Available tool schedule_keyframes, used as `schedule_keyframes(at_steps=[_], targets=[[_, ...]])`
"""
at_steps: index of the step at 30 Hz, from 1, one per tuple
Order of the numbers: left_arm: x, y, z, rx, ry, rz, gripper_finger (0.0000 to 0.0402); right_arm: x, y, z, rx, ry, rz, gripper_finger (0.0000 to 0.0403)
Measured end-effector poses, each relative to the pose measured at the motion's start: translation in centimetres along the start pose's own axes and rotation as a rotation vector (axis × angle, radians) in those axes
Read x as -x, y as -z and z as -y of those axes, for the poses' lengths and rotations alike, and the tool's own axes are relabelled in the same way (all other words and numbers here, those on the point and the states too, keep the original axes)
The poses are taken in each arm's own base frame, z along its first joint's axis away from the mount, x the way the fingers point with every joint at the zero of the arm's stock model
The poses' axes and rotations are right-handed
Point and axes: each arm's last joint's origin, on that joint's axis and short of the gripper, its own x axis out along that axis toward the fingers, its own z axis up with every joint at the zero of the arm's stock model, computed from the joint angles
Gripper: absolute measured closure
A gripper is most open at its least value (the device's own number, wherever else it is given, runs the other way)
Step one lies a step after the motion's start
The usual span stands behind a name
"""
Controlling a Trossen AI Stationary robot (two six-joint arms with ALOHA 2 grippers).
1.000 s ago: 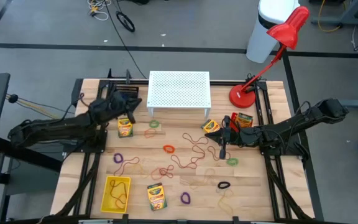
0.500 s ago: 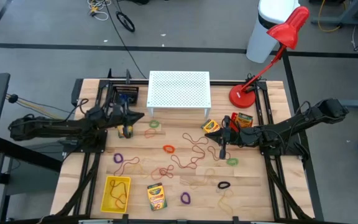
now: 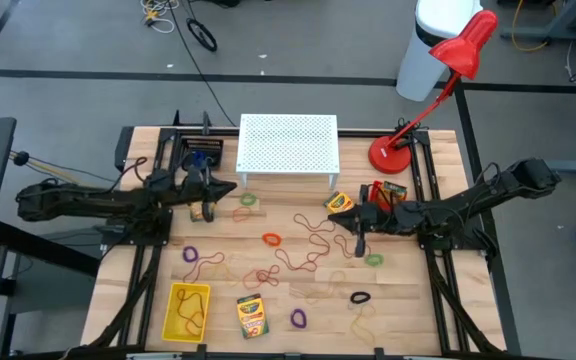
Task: Pick & Place Office Desk Supplies
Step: Put the red rubber band into the yellow bin
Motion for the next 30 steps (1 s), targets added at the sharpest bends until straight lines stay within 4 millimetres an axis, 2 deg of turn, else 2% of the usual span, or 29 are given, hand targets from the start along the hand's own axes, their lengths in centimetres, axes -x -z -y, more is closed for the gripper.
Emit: schedule_keyframes(at_steps=[5,10,14,18,22,26,30], targets=[[-0.8,0.9,0.2,-0.001,0.006,-0.083,0.0389,-0.3,0.1,0.1,-0.007,0.003,0.015,0.0388],[-1.6,1.4,0.5,0.020,-0.002,-0.132,0.0389,-2.3,0.7,0.4,-0.027,-0.121,0.076,0.0388],[-2.1,1.3,1.0,0.033,0.025,-0.086,0.0389,-3.9,2.3,1.0,-0.028,-0.170,0.050,0.0388],[-2.4,1.2,1.8,0.032,0.076,-0.042,0.0389,-4.1,3.2,1.2,-0.081,-0.156,-0.026,0.0397],[-2.7,1.6,2.2,-0.001,0.081,-0.039,0.0389,-3.7,3.6,0.8,-0.131,-0.150,-0.181,0.0395],[-3.0,2.0,2.1,-0.012,0.030,-0.025,0.0389,-4.0,4.1,0.3,-0.137,-0.031,-0.518,0.0394],[-3.3,2.3,2.0,-0.014,0.001,-0.013,0.0389,-4.9,3.5,-0.5,-0.071,0.024,-0.765,0.0394]])
